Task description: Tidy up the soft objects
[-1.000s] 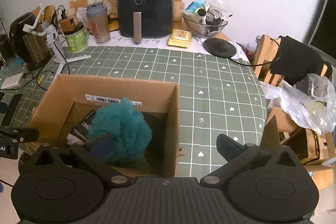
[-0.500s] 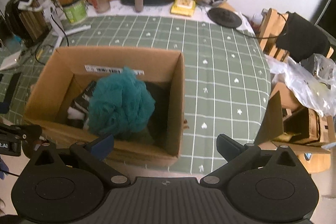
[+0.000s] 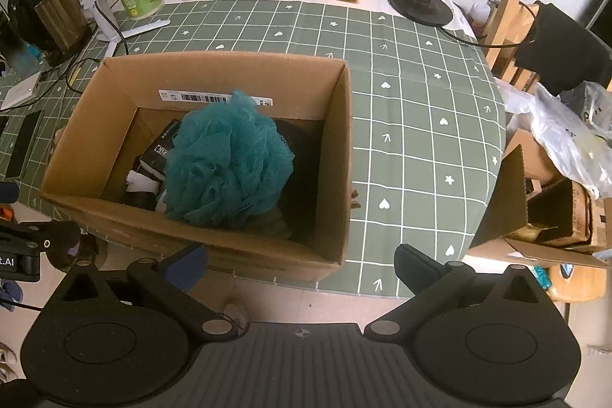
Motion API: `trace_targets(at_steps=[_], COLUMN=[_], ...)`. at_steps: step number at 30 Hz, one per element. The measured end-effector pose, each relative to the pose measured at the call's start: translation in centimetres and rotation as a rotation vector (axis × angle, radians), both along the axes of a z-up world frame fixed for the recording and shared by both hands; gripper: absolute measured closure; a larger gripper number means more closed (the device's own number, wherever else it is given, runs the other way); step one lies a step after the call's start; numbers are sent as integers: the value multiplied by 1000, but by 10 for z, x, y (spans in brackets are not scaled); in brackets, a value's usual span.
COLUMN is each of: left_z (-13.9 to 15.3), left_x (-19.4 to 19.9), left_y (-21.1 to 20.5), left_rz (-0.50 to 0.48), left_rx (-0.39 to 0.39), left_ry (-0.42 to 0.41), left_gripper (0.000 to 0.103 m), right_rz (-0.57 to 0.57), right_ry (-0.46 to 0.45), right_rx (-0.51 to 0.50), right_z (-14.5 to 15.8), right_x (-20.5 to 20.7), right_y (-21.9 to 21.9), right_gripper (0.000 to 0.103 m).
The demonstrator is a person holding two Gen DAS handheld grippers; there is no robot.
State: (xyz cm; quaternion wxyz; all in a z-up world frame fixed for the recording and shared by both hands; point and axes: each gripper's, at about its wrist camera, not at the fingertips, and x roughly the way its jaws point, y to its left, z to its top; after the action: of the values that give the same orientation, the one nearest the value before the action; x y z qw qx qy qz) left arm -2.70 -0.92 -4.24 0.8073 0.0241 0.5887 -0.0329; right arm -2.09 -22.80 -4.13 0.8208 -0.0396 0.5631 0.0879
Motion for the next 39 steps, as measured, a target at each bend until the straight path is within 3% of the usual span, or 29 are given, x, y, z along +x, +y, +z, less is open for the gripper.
trace_targets(at_steps=[39], left_z=[3], left_x=[2], left_y=[2], left_rz=[-2], left_rx=[-6], left_ry=[-2], left_gripper=[0], right_rz=[-26], right_ry=[10], right_rx=[-31], right_z=[-2], right_x=[1], right_y=[0], right_gripper=[0])
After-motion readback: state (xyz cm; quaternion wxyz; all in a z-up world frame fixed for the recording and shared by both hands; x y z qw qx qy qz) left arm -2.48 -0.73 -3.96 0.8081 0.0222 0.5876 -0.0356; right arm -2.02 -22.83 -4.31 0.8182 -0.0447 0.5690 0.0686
